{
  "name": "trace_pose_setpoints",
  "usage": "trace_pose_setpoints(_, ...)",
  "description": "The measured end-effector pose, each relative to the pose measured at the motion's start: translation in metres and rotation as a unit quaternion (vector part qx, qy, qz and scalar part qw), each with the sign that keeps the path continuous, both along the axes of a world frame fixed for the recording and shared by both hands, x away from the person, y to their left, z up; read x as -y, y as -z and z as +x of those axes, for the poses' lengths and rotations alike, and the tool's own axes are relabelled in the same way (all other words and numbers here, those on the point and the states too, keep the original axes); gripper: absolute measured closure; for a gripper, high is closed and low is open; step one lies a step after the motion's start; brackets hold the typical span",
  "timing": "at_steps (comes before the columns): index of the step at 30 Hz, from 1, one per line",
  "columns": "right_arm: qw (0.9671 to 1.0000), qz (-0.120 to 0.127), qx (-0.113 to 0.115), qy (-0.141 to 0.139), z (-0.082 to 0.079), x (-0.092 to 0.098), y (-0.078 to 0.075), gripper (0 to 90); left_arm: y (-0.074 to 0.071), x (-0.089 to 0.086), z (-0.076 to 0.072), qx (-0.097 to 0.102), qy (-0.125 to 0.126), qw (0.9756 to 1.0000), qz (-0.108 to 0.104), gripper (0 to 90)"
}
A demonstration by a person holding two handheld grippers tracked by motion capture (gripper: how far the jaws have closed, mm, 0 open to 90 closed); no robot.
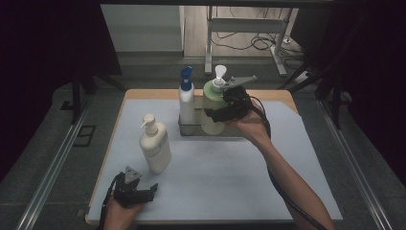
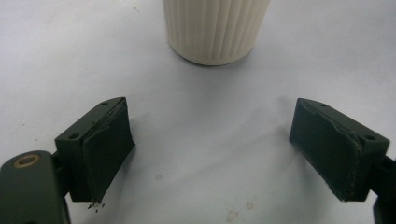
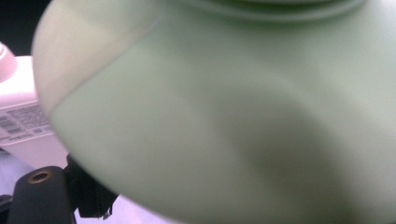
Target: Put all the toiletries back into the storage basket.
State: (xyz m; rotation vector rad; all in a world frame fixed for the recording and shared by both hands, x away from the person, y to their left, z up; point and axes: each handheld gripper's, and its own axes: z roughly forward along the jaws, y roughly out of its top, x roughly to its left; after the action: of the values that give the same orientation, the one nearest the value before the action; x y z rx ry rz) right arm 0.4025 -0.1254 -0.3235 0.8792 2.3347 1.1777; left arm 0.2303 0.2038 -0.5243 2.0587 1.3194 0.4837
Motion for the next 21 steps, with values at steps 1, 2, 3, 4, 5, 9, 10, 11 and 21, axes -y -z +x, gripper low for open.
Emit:
trace_pose_setpoints(1, 1.0000, 0.000, 0.001, 0.001, 0.002, 0.000, -0.001, 12.8, 0.000, 0.000, 0.000, 0.000, 0.000, 1.0000, 0.000, 12.5)
trace_pose_setpoints(2, 1.0000, 0.000, 0.002, 0.003, 0.003, 0.000, -0.001, 12.8, 0.000, 0.000, 0.000, 0.000, 0.000, 1.0000, 0.000, 12.5)
trace_pose_setpoints(3, 1.0000, 0.000, 0.003, 0.004, 0.005, 0.000, -0.002, 12.8, 0.000, 0.000, 0.000, 0.000, 0.000, 1.0000, 0.000, 12.5)
trace_pose_setpoints(4, 1.0000, 0.001, 0.005, 0.006, 0.006, 0.000, -0.002, 12.8, 0.000, 0.000, 0.000, 0.000, 0.000, 1.0000, -0.001, 12.5)
trace_pose_setpoints(5, 1.0000, 0.000, 0.007, 0.006, 0.008, 0.001, -0.002, 12.8, 0.000, 0.000, 0.000, 0.000, 0.000, 1.0000, 0.000, 12.5)
trace_pose_setpoints(9, 0.9999, 0.002, 0.010, 0.013, 0.014, 0.001, -0.004, 12.8, 0.000, 0.000, 0.000, 0.000, 0.000, 1.0000, -0.001, 12.5)
trace_pose_setpoints(10, 0.9998, 0.002, 0.011, 0.015, 0.015, 0.001, -0.004, 12.8, 0.000, 0.000, 0.000, 0.000, 0.000, 1.0000, 0.000, 12.5)
trace_pose_setpoints(11, 0.9998, 0.000, 0.011, 0.017, 0.016, 0.001, -0.004, 12.8, 0.000, 0.000, 0.000, 0.000, 0.000, 1.0000, 0.000, 12.5)
trace_pose_setpoints(21, 0.9994, -0.004, 0.016, 0.030, 0.030, -0.001, -0.005, 12.8, 0.000, 0.000, 0.000, 0.000, 0.000, 1.0000, 0.000, 12.5)
